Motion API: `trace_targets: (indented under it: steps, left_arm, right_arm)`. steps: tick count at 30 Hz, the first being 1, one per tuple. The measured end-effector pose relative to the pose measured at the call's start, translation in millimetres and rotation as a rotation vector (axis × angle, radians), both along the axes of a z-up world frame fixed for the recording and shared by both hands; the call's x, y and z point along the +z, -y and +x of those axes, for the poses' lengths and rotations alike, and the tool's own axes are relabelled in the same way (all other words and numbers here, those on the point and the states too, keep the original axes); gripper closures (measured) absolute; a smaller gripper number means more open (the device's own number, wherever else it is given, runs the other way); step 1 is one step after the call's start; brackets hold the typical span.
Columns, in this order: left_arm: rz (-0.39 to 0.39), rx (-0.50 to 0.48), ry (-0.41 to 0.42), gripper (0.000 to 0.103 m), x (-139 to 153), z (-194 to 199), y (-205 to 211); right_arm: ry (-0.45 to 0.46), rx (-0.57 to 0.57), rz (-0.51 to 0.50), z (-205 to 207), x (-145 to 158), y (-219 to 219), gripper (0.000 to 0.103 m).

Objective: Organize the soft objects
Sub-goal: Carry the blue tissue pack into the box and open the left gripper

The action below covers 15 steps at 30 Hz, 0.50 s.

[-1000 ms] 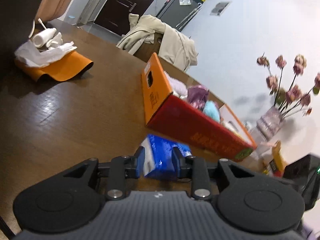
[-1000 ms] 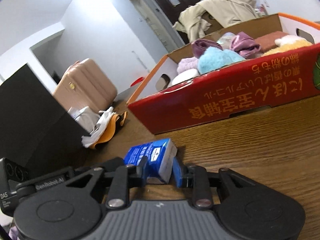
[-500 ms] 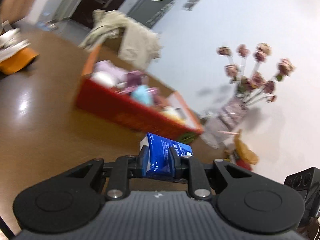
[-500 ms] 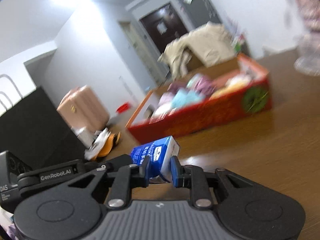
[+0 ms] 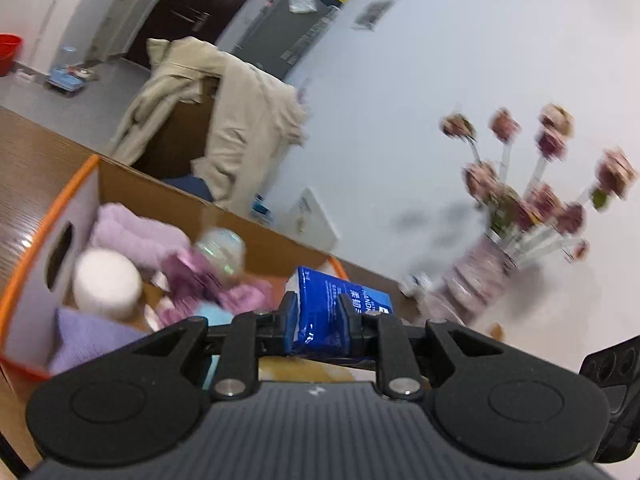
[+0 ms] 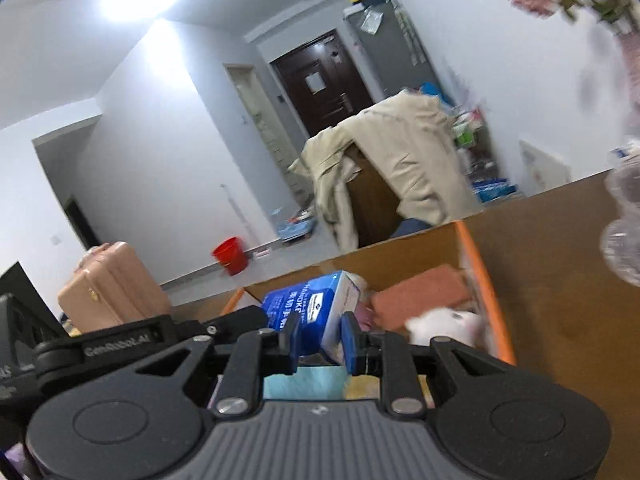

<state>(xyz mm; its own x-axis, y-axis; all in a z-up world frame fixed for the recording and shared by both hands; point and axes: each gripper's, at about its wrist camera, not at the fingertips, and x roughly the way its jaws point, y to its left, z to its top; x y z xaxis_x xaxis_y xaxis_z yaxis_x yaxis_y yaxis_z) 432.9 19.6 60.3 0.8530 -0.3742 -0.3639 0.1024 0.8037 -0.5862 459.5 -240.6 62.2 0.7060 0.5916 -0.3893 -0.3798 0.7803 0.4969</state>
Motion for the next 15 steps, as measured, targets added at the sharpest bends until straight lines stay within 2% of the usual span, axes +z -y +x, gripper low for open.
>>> trace_targets:
  steps: [4, 5, 9, 11, 13, 15]
  left_arm:
    - [-0.005, 0.065, -0.006, 0.082, -4.5, 33.2, -22.6]
    - [0.003, 0.076, -0.032, 0.082, -8.8, 46.7, -27.1]
    - [0.140, 0.102, -0.183, 0.082, -28.7, 78.9, -27.2]
    - [0.178, 0.105, -0.213, 0.082, -38.4, 79.6, -27.6]
    - [0.150, 0.110, -0.214, 0.081, -43.4, 74.8, -36.2]
    - [0.147, 0.113, -0.226, 0.080, -45.1, 75.1, -41.0]
  right_arm:
    - [0.017, 0.032, 0.032, 46.2, -3.0, -25.8, 0.083]
    - [0.011, 0.026, 0.029, 60.6, -6.9, -33.9, 0.083]
    - [-0.129, 0.044, -0.062, 106.0, -41.0, -66.6, 0.083]
    - [-0.157, 0.047, -0.057, 113.1, -55.7, -76.1, 0.083]
    - [-0.157, 0.051, -0.028, 111.0, -63.4, -78.3, 0.083]
    - [-0.142, 0.059, -0.053, 107.8, -65.4, -83.4, 0.083]
